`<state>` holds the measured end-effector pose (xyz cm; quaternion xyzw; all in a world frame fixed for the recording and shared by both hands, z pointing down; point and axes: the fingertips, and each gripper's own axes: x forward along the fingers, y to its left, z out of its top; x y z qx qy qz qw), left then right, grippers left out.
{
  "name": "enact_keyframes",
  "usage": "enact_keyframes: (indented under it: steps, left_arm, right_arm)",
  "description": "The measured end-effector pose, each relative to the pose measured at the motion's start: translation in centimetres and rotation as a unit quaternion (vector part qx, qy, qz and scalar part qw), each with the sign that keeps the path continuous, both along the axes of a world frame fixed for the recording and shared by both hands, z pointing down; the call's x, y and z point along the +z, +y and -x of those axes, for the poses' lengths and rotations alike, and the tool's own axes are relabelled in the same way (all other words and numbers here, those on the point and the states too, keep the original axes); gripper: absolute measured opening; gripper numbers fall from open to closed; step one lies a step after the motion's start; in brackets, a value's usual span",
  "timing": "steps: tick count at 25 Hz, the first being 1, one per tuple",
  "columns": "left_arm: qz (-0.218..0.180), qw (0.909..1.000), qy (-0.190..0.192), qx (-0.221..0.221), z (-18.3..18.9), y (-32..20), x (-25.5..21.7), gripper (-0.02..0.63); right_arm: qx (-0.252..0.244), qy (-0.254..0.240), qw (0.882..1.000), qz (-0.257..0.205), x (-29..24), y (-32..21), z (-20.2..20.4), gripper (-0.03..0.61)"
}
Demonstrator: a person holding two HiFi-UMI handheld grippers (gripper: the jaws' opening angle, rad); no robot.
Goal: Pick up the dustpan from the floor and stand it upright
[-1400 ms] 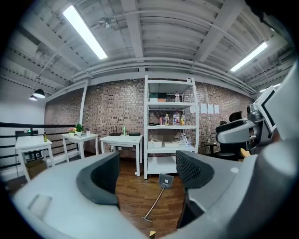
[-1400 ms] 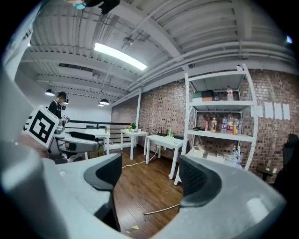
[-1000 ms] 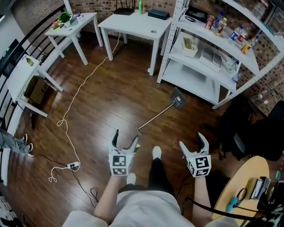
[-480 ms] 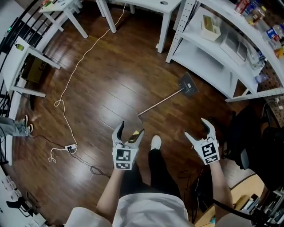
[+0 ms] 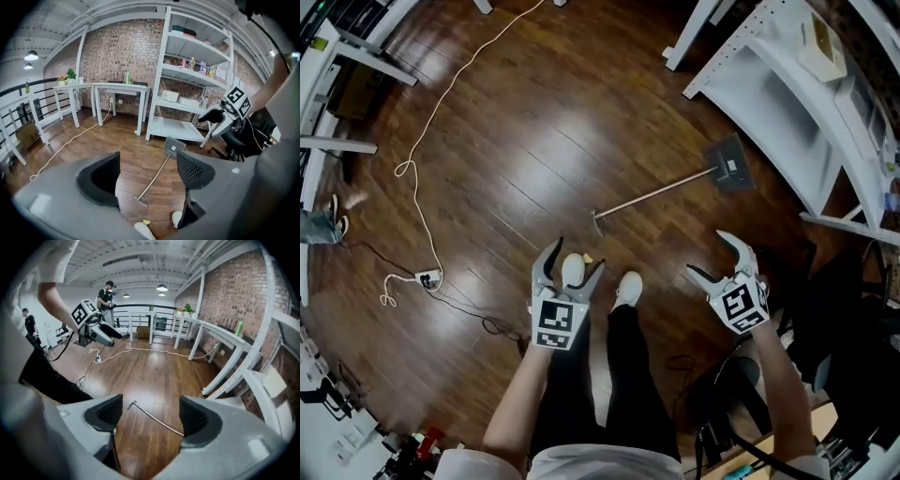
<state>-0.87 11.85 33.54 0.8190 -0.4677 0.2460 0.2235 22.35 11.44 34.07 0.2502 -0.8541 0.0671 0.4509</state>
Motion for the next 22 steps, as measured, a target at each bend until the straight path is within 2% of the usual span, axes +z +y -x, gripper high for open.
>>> enact_keyframes:
  steps: [3,7,13,18,22]
  left_arm:
    - [0.031,0.9995,-0.006,-0.007,0.9,0.2,6.1,0.376]
    - [0.053,0.9986,0.003,0.003,0.9,-1.1,13.3,0.376]
    - [0.086,0.996,0.007,0.023,0.8,-1.8,24.6,0.376]
    - [0.102,0.9945,0.012,0.019,1.6,-1.7,33.2,0.371]
    - [0.115,0.9929,0.001,0.031,2.0,-1.2,39.6,0.367]
  right_arm:
    - [-0.041,0.021,0.998,0.03,6.1,-0.6,1.4,0.354]
    - [-0.093,0.048,0.993,0.057,14.5,-2.1,3.6,0.292]
    - [-0.18,0.101,0.975,0.084,28.0,-2.7,6.3,0.287]
    - [-0.228,0.132,0.961,0.083,39.3,-3.9,8.1,0.278]
    - [-0.273,0.166,0.946,0.054,48.2,-4.4,10.0,0.247]
